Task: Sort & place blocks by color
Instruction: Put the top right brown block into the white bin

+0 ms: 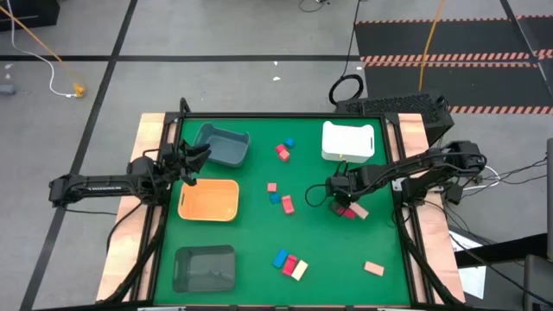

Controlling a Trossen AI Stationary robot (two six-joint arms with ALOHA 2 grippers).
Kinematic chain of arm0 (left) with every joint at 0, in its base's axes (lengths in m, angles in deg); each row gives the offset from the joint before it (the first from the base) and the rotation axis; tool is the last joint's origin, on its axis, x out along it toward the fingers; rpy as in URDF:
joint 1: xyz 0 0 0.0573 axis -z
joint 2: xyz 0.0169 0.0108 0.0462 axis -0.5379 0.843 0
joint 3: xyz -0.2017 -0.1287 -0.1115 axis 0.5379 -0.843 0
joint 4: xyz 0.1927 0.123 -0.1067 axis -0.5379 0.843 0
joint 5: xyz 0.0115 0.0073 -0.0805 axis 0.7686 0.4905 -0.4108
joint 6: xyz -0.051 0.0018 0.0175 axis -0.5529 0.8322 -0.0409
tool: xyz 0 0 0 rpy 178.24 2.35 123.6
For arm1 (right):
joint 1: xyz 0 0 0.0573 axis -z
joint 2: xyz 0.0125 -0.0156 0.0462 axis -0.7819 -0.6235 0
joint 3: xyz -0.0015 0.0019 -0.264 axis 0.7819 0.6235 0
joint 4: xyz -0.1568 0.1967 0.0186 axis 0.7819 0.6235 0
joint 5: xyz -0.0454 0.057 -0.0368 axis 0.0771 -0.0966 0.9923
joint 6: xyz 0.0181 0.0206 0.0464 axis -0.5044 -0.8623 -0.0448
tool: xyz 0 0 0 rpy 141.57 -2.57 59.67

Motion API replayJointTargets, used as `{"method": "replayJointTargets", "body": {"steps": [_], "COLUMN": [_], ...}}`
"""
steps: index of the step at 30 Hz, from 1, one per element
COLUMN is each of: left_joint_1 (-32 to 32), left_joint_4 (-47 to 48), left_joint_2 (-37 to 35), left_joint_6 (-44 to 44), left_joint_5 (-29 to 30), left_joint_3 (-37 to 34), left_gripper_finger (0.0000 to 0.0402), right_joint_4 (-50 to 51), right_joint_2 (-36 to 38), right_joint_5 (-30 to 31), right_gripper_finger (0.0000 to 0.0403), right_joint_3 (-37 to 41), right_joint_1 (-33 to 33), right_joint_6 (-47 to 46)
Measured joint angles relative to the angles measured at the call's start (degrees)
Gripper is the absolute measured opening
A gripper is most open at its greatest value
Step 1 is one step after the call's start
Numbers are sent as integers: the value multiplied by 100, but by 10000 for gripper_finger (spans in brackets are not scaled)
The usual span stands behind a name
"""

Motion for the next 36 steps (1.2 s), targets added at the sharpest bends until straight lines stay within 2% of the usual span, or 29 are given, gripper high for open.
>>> {"method": "replayJointTargets", "body": {"steps": [5, 12, 20, 29, 36], "left_joint_1": [0, -2, -1, 0, -1], "left_joint_4": [1, 2, 3, -1, 0], "left_joint_2": [1, 2, 2, 1, 2], "left_joint_6": [2, 2, 2, 2, 2], "left_joint_5": [-2, -2, -2, -2, -2], "left_joint_3": [-2, -2, 0, 0, 0], "left_gripper_finger": [150, 150, 150, 150, 150], "right_joint_4": [-254, -907, -2048, -3564, -4054], "right_joint_2": [171, 870, 1561, 1829, 1871], "right_joint_5": [-38, -14, 306, 290, 290], "right_gripper_finger": [112, 112, 112, 112, 112], "right_joint_3": [2, 4, -2, -4, -4], "right_joint_1": [12, 292, 831, 1324, 1770], "right_joint_6": [-66, -21, 671, 1077, 1419]}}
